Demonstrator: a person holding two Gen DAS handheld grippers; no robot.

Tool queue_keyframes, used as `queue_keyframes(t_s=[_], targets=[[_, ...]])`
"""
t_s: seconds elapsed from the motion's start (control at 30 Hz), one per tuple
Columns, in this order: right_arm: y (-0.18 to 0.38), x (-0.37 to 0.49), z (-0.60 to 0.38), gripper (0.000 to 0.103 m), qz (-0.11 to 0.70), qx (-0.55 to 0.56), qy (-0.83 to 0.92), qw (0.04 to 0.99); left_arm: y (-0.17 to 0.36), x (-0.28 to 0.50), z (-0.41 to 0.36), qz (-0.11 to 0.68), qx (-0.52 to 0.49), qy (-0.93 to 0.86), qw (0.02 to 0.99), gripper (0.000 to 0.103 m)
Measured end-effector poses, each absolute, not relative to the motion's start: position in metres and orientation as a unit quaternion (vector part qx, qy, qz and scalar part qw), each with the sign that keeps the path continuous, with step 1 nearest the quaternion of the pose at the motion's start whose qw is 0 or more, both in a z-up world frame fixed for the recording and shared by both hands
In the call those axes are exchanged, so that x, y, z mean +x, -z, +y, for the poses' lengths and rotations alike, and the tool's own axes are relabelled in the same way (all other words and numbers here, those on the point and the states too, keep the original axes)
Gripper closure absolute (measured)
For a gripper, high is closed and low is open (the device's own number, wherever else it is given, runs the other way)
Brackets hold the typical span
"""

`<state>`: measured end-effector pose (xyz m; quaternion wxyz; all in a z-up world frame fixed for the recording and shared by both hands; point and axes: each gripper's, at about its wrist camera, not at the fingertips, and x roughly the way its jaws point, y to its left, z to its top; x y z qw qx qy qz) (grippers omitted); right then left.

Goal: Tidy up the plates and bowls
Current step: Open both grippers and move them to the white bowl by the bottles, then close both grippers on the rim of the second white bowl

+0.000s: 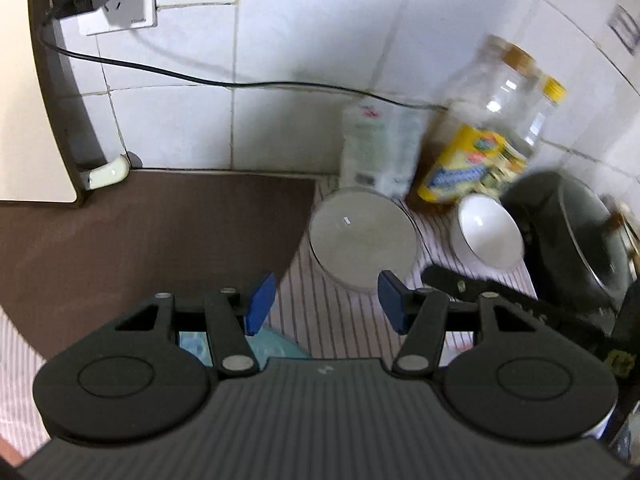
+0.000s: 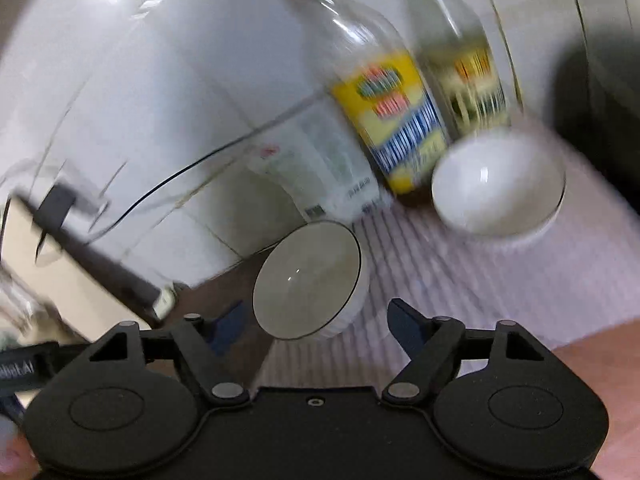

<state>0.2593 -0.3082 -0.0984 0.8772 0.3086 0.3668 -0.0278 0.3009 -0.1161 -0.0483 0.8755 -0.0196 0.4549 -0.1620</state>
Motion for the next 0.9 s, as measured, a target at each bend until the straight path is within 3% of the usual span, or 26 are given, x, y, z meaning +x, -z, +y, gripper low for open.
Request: queue_keyframes(t_s=[0.3, 0.37, 0.53, 0.57, 0.63, 0.9], targets=[[0.125, 0.304, -0.312, 0.041, 0.403, 0.301, 0.063, 0.862, 0.105, 0.374, -0.136, 0.486, 0.008, 0.176, 0.856, 0.049], [0.13, 0.311, -0.313, 0.06, 0.413, 0.306, 0.071, 0.855, 0.118, 0.376, -0.144, 0.487, 0.022, 0.175, 0.855, 0.053], [0.133, 0.32, -0.311, 0.084, 0.417, 0.29, 0.095, 0.856, 0.146, 0.387, -0.153, 0.522, -0.009, 0.151, 0.84, 0.069], [0.133, 0.322, -0.31, 0.089, 0.418, 0.283, 0.1, 0.857, 0.149, 0.387, -0.153, 0.522, -0.011, 0.149, 0.84, 0.077], [0.133, 0.324, -0.307, 0.089, 0.423, 0.263, 0.098, 0.861, 0.152, 0.388, -0.153, 0.526, -0.014, 0.158, 0.836, 0.091], [0.131, 0.322, -0.307, 0.09, 0.422, 0.243, 0.076, 0.87, 0.153, 0.382, -0.153, 0.538, -0.018, 0.159, 0.828, 0.091]])
